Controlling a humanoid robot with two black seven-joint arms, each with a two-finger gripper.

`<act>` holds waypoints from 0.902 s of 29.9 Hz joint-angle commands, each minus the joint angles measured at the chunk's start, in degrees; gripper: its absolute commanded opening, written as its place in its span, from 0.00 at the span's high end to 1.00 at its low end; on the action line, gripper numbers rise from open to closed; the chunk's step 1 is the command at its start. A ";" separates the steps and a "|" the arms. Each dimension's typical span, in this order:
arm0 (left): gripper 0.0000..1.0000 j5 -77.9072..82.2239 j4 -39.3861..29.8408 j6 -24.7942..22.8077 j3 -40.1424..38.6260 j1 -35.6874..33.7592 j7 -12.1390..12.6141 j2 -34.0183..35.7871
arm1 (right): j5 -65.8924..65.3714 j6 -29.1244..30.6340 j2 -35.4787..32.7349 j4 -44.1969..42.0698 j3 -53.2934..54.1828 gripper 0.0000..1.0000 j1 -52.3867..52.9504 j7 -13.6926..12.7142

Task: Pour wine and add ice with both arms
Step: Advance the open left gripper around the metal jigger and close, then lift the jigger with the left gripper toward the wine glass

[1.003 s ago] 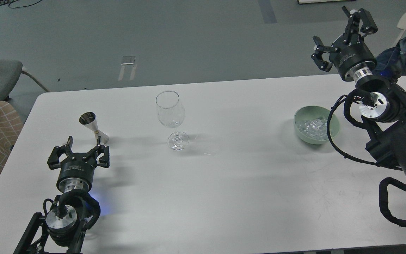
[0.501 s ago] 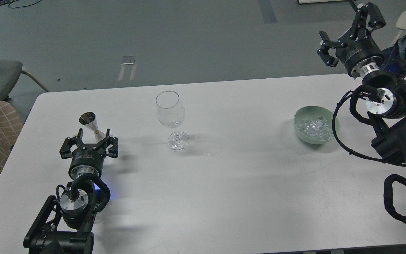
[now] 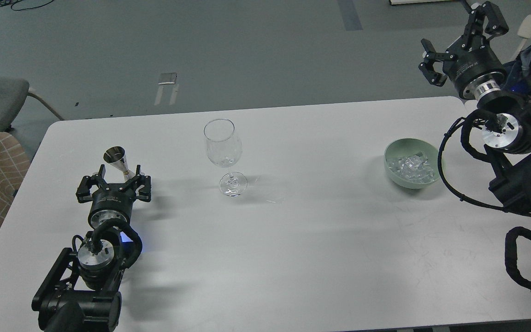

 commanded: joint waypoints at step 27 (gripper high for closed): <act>0.50 0.35 13.88 -6.04 0.45 -7.56 -0.05 0.13 | -0.01 -0.04 -1.44 0.09 -0.22 0.00 -0.09 -0.09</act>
